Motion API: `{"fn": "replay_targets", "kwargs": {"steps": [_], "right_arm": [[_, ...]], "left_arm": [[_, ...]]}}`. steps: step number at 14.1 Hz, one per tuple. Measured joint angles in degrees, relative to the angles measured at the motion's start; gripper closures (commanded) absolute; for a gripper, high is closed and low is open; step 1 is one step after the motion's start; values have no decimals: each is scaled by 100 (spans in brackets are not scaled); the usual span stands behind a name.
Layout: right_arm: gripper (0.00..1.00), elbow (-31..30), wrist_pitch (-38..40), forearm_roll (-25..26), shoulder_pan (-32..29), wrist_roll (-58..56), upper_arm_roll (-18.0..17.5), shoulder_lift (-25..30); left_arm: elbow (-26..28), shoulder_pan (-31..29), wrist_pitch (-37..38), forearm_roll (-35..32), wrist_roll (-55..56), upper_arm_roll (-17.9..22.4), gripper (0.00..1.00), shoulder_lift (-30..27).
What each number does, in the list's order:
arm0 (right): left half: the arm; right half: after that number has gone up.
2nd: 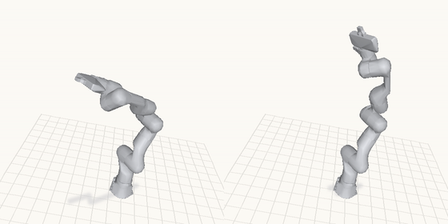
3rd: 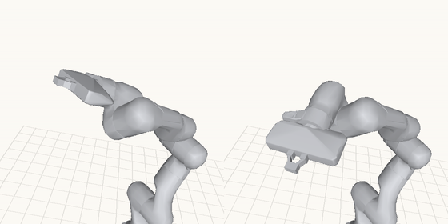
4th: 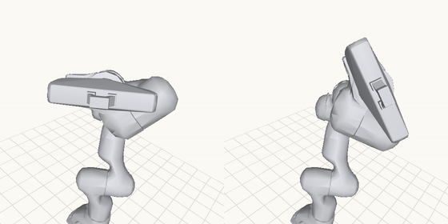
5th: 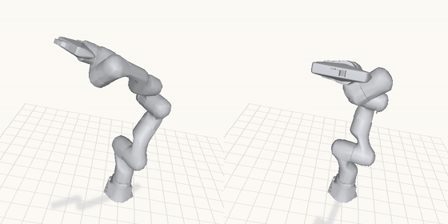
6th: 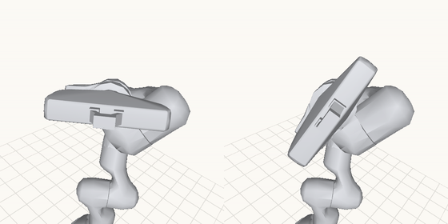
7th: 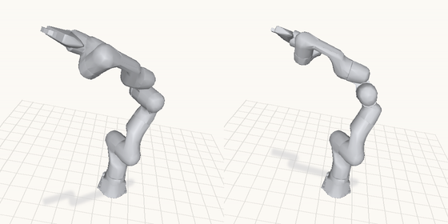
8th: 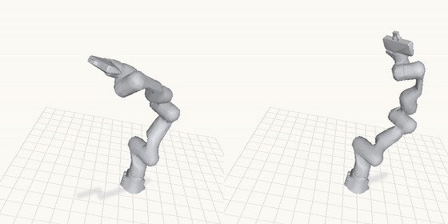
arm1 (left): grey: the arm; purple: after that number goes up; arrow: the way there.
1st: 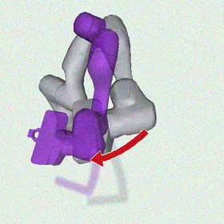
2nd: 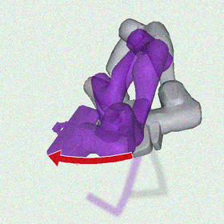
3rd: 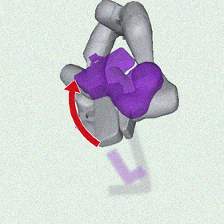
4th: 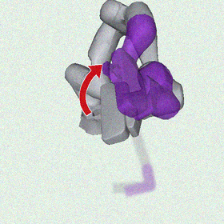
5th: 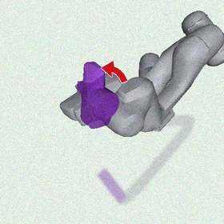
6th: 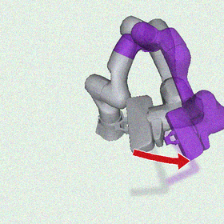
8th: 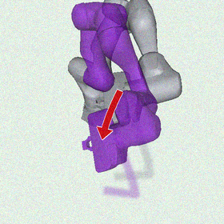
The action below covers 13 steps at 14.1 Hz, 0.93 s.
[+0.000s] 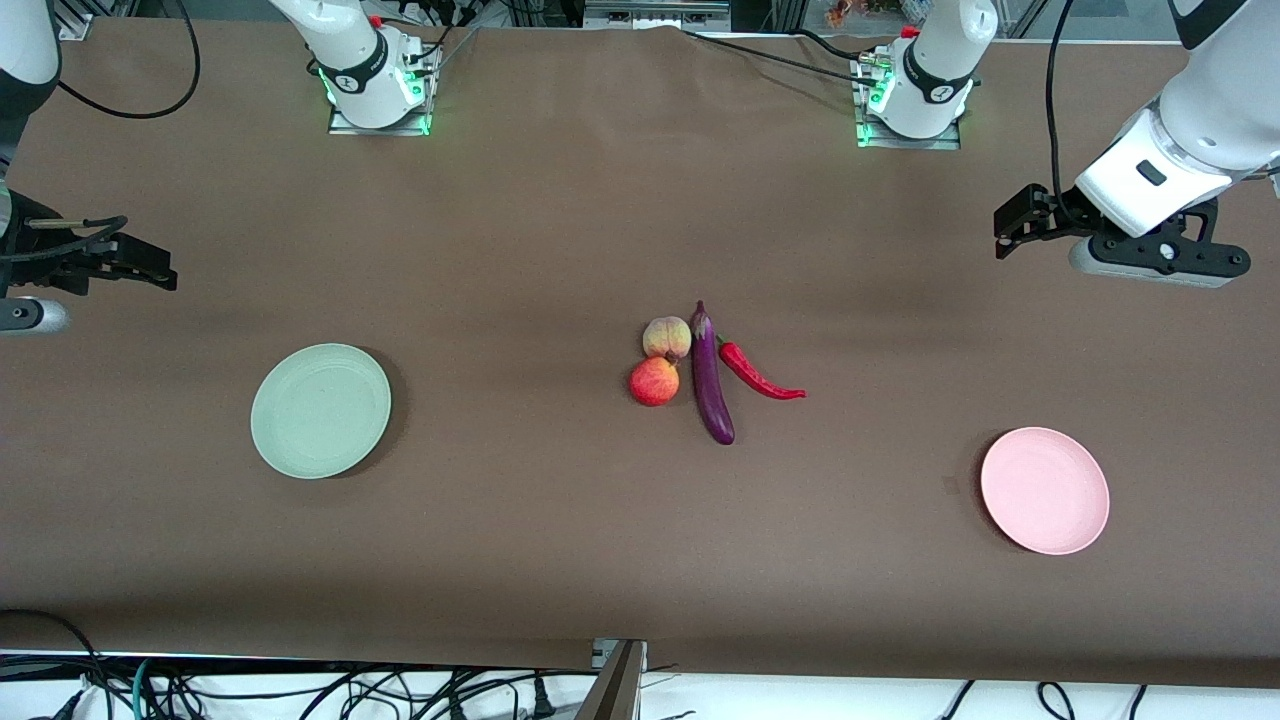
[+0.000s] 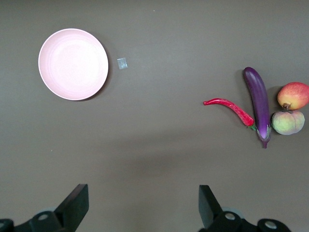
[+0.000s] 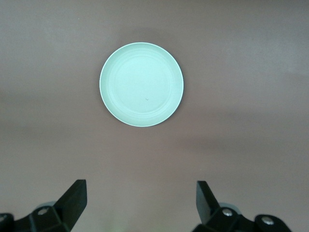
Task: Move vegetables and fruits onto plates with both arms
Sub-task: 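Move the left gripper over the red chili pepper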
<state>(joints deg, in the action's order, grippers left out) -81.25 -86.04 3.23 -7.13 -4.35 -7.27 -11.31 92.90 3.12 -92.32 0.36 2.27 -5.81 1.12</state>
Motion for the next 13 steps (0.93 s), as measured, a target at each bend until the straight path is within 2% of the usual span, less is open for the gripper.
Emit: {"fn": "replay_targets", "kwargs": {"steps": [9, 13], "right_arm": [[0, 0, 0, -3, 0, 0, 0, 0], [0, 0, 0, -3, -1, 0, 0, 0]], "left_arm": [[-99, 15, 247, -6, -1, -112, 0, 92], [-98, 22, 697, -93, 20, -228, 0, 584]]}}
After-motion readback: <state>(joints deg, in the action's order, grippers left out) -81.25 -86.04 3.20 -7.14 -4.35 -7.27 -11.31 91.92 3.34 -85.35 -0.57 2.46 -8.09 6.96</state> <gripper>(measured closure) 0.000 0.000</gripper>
